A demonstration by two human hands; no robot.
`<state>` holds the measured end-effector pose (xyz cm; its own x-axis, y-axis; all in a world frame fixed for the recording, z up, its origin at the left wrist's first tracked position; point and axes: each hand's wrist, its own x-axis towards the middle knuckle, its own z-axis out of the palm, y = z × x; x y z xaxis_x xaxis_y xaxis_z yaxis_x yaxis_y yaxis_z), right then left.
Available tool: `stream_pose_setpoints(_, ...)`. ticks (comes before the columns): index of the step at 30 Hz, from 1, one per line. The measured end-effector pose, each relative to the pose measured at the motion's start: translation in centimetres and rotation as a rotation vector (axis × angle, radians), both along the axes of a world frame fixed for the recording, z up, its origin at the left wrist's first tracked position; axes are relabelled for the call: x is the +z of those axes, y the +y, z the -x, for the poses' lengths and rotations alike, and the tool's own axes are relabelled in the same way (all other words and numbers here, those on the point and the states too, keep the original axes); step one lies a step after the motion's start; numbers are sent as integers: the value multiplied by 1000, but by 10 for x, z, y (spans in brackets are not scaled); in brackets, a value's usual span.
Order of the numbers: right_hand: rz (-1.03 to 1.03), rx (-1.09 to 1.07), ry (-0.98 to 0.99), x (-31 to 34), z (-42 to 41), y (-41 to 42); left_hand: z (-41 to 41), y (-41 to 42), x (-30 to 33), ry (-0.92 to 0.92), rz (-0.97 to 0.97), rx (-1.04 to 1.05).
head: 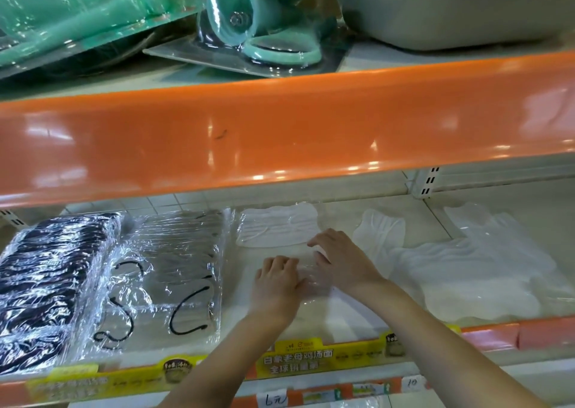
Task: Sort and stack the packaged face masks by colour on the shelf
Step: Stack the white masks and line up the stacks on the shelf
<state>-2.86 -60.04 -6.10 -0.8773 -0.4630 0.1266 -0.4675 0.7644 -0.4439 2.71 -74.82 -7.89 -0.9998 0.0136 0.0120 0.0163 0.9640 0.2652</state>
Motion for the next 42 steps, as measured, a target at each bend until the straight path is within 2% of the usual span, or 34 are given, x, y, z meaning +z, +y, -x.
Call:
stream_pose_setpoints(6,-97,61,-32,-19,-23,23,-8,1,-6,-10,9,-13)
stream_pose_setpoints(10,-148,69,11,-29,-34,26,-13,-3,-12,141,-3,-29)
stream_pose_setpoints(14,-85,41,149,-35,-43,25,-18,-2,-12,206,-25,-63)
stream_pose_setpoints(23,-49,4,218,-36,-46,21,-22,0,-15,202,-59,-99)
stream_pose_setpoints(35,-70,-13,336,-41,-49,20,-23,9,-8,131,-282,10)
stream_pose_setpoints(42,-39,-158,325,-36,-52,24,-23,-16,13,225,-483,150)
